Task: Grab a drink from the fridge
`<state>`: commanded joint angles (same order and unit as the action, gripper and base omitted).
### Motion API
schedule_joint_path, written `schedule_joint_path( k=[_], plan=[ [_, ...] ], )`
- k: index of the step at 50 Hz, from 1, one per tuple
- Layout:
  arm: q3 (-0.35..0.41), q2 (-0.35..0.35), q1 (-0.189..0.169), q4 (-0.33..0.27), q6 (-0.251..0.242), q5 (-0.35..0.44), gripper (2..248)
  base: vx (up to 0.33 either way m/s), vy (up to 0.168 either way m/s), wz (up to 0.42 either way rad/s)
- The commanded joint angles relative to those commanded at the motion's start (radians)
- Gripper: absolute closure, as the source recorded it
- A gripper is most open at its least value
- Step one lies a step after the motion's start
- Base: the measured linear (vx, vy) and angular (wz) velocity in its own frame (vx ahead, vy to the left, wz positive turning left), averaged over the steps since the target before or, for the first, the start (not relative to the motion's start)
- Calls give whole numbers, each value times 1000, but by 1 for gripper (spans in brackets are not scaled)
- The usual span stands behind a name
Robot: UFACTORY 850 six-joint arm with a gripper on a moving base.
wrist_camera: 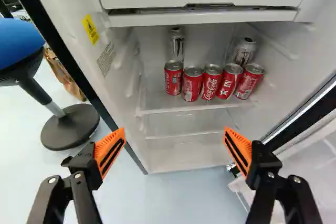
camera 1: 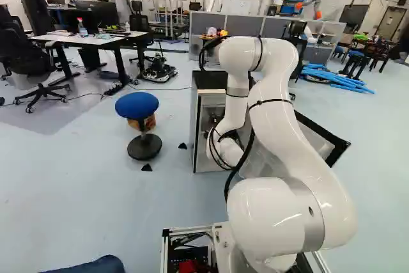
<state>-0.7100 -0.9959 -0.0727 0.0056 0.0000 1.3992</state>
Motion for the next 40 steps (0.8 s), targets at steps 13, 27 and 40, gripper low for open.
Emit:
schedule_joint_path(
  k=[13, 27, 40],
  plan=[
    [-56, -58, -15, 0, 0, 14, 3, 0, 0, 0],
    [-125, -123, -20, 0, 0, 30, 3, 0, 0, 0],
    [-195, -186, -21, 0, 0, 45, 3, 0, 0, 0]
  ],
)
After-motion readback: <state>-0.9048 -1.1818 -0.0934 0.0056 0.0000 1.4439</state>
